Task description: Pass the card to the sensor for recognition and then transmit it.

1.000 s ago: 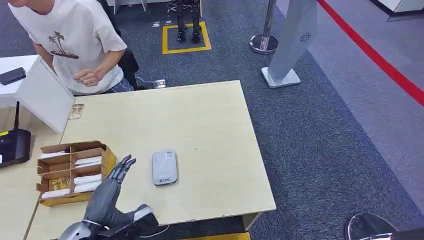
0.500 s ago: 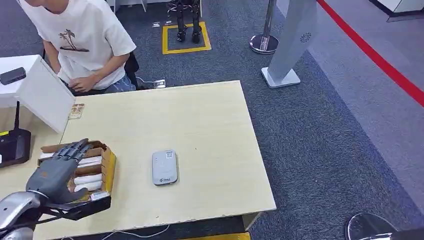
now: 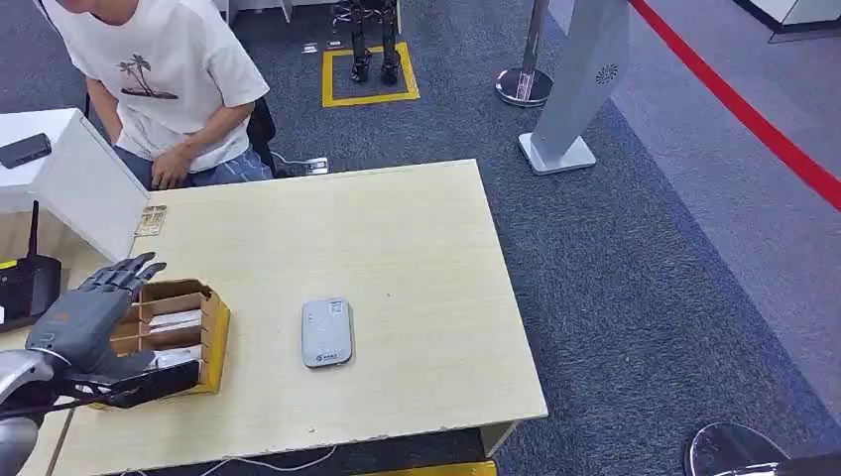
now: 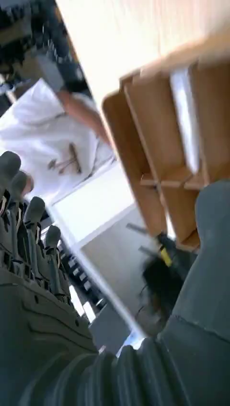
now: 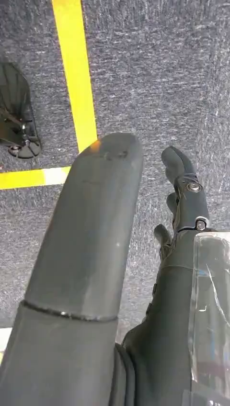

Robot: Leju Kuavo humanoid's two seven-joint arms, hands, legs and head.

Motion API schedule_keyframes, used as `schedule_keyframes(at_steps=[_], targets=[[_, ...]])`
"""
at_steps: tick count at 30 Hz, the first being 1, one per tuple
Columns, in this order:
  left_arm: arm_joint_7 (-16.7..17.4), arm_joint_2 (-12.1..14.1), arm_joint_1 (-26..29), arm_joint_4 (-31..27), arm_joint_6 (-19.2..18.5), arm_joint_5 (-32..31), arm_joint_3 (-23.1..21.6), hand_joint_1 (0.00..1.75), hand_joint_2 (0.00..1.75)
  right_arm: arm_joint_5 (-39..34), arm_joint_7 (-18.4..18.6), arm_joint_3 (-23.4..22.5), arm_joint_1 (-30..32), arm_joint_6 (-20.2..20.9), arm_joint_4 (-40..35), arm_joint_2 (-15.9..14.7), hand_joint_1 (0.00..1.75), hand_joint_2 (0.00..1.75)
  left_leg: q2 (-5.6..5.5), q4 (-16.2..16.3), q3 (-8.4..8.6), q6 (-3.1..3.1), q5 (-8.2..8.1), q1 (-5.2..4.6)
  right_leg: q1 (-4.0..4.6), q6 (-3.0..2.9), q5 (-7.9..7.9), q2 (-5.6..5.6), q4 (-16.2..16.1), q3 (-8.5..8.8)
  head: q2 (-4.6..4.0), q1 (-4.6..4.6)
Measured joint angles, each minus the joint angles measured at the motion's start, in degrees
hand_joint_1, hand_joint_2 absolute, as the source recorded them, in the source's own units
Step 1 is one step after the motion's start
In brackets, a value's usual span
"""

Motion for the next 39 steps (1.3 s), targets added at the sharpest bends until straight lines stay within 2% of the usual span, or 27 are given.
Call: schedule_keyframes(at_steps=[2, 4, 10, 12, 14, 17, 19, 22, 24, 26, 28, 31, 33, 36, 38, 39], targets=[[0.17, 1.15, 0.51, -0.02, -0.32, 5.35, 0.00, 0.00, 1.75, 0.39, -0.09, 0.02, 0.01, 0.35, 0.00, 0.00, 0.00, 1.75, 0.04, 0.00, 0.00, -0.01, -0.01, 0.03, 0.01, 0.00, 0.00, 0.04, 0.01, 0.00, 0.00, 0.02], [0.81, 3.80, 1.48, -0.33, -0.81, 11.59, 0.02, 0.00, 1.75, 0.66, -0.11, 0.07, 0.04, 0.39, 0.02, 0.00, 0.00, 1.75, 0.08, -0.01, 0.00, -0.02, -0.01, 0.03, 0.01, 0.00, 0.00, 0.09, 0.00, -0.05, 0.00, -0.02], [2.43, 8.51, 3.68, -1.40, -1.31, 16.59, 0.57, 0.00, 1.75, 0.81, -0.42, 0.15, -0.01, 0.39, 0.02, 0.00, 0.00, 1.75, 0.07, -0.03, -0.01, -0.02, -0.01, 0.05, 0.02, -0.01, -0.01, 0.08, 0.02, -0.01, 0.00, 0.00], [3.96, 12.25, 6.71, -3.13, -1.77, 24.14, 1.93, 0.00, 1.75, 1.07, -0.76, 0.31, 0.09, 0.48, 0.02, -0.09, 0.00, 1.75, 0.24, -0.03, 0.00, -0.03, -0.02, 0.08, 0.04, -0.01, -0.01, 0.21, 0.03, -0.04, -0.02, -0.02], [5.36, 17.41, 11.67, -6.19, -1.79, 32.86, 5.47, 0.00, 1.75, 1.36, -0.87, 0.42, 0.20, 0.53, 0.04, -0.24, 0.00, 1.75, 0.30, -0.03, 0.00, -0.05, -0.04, 0.09, 0.05, -0.02, -0.01, 0.30, 0.03, -0.08, -0.02, 0.00], [7.63, 24.65, 19.80, -10.48, -2.90, 41.18, 13.64, 0.00, 1.75, 1.49, -0.92, 0.44, 0.21, 0.48, 0.02, -0.46, 0.00, 1.75, 0.22, -0.03, -0.03, -0.06, -0.05, 0.09, 0.05, -0.06, -0.05, 0.21, 0.02, -0.07, 0.00, 0.00], [8.77, 27.73, 24.98, -13.27, -4.37, 43.88, 20.30, 0.00, 1.75, 1.55, -0.76, 0.44, 0.23, 0.48, 0.04, -0.52, 0.00, 1.75, 0.08, -0.03, -0.06, -0.06, -0.05, 0.10, 0.05, -0.06, -0.07, 0.07, 0.01, -0.06, -0.02, 0.00], [9.94, 30.29, 30.44, -16.19, -4.96, 44.28, 27.12, 0.00, 1.75, 1.60, -0.76, 0.44, 0.18, 0.46, 0.04, -0.52, 0.00, 1.75, -0.02, -0.03, -0.07, -0.06, -0.05, 0.08, 0.05, -0.06, -0.07, -0.06, 0.00, -0.02, -0.02, 0.00], [10.01, 30.62, 32.05, -16.93, -4.59, 43.52, 28.69, 0.00, 1.75, 1.60, -0.76, 0.44, 0.18, 0.46, 0.04, -0.52, 0.00, 1.75, -0.02, -0.03, -0.07, -0.06, -0.05, 0.08, 0.05, -0.06, -0.07, -0.06, 0.00, -0.02, -0.02, 0.00], [9.46, 30.60, 33.63, -17.81, -2.77, 39.61, 30.01, 0.00, 1.75, 1.49, -0.79, 0.44, 0.20, 0.46, 0.04, -0.52, 0.00, 1.75, -0.03, -0.03, -0.07, -0.06, -0.04, 0.08, 0.04, -0.06, -0.06, -0.08, 0.00, 0.00, -0.02, 0.00], [8.28, 29.59, 33.65, -17.94, -0.28, 32.94, 29.07, 0.00, 1.75, 1.46, -0.83, 0.44, 0.15, 0.46, 0.04, -0.50, 0.00, 1.75, -0.04, -0.03, -0.04, -0.05, -0.04, 0.07, 0.04, -0.06, -0.06, -0.09, 0.00, 0.05, 0.00, 0.00], [6.91, 26.24, 33.09, -17.90, 2.94, 24.17, 25.01, 0.00, 1.75, 1.49, -0.79, 0.44, 0.16, 0.42, 0.22, -0.50, 0.00, 1.75, -0.04, -0.03, -0.03, -0.05, -0.04, 0.07, 0.04, -0.06, -0.06, -0.08, 0.00, 0.05, 0.00, 0.02], [6.62, 23.49, 32.19, -17.79, 4.57, 19.46, 22.24, 0.00, 1.75, 1.55, -0.79, 0.44, 0.14, 0.39, 0.35, -0.50, 0.00, 1.75, -0.05, -0.03, -0.03, -0.05, -0.04, 0.05, 0.03, -0.06, -0.06, -0.11, 0.00, 0.06, -0.02, 0.02], [6.12, 17.32, 30.77, -16.90, 8.19, 10.57, 17.80, 0.00, 1.75, 2.08, -0.81, 0.57, 0.10, 0.39, 0.44, -0.39, 0.00, 1.75, -0.06, -0.03, -0.02, -0.05, -0.05, -0.01, -0.02, -0.06, -0.06, -0.11, -0.02, 0.06, -0.02, 0.00], [5.97, 12.93, 30.32, -16.02, 10.10, 6.23, 14.97, 0.00, 1.75, 2.38, -0.85, 0.81, 0.12, 0.37, 0.44, -0.39, 0.00, 1.75, -0.06, -0.02, -0.03, -0.03, -0.06, -0.01, -0.02, -0.06, -0.06, -0.11, -0.06, 0.05, 0.00, 0.07], [5.92, 9.59, 29.87, -15.36, 11.61, 3.48, 12.91, 0.00, 1.75, 2.78, -1.03, 1.12, 0.11, 0.37, 0.46, -0.39, 0.00, 1.75, -0.06, -0.02, -0.04, -0.01, -0.07, -0.02, -0.02, -0.05, -0.07, -0.12, -0.06, 0.05, -0.02, 0.02]])
